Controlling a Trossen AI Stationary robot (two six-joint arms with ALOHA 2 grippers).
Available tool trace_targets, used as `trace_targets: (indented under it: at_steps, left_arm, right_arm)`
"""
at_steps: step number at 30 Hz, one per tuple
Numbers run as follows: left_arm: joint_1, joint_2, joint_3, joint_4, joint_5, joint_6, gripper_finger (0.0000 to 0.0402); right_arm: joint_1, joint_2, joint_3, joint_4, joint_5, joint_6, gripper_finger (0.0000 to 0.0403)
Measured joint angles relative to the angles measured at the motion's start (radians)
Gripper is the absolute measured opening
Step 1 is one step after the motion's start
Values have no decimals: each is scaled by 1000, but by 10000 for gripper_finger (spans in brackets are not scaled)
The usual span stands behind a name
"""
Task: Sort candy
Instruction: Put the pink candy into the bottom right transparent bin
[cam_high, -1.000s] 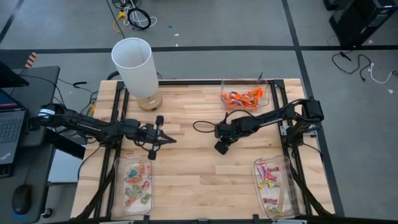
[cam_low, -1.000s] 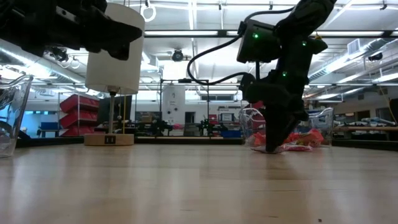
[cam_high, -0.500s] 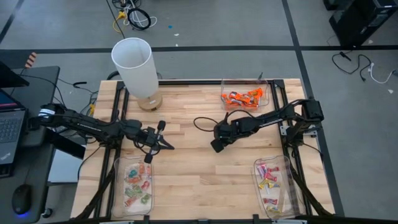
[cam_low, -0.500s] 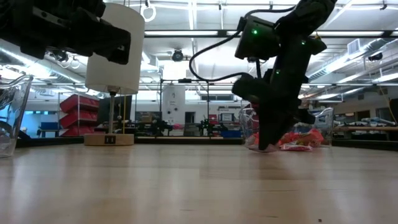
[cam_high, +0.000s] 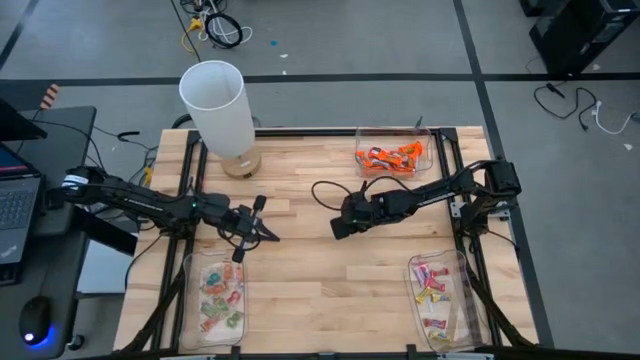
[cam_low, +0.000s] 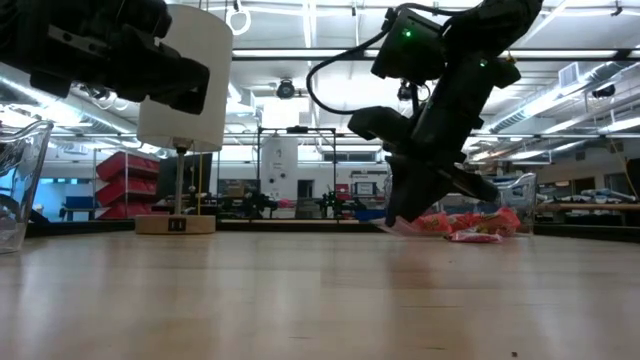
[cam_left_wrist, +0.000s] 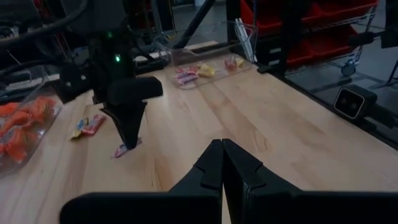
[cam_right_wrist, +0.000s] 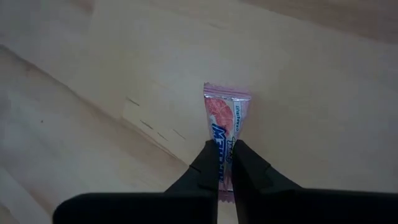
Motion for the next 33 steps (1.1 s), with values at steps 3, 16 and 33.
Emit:
trace_targets:
  at_steps: [3, 16, 33]
  left_arm:
    - [0, 0, 0, -11, 1, -1, 5]
    - [0, 0, 0, -62, 39, -1, 5]
    - [0, 0, 0, -84, 41, -1, 5]
  right_arm:
    - [0, 0, 0, -3, 1, 31, 18]
    - [0, 0, 0, 4, 34, 86, 16]
    - [-1, -1, 0, 6, 51, 109, 16]
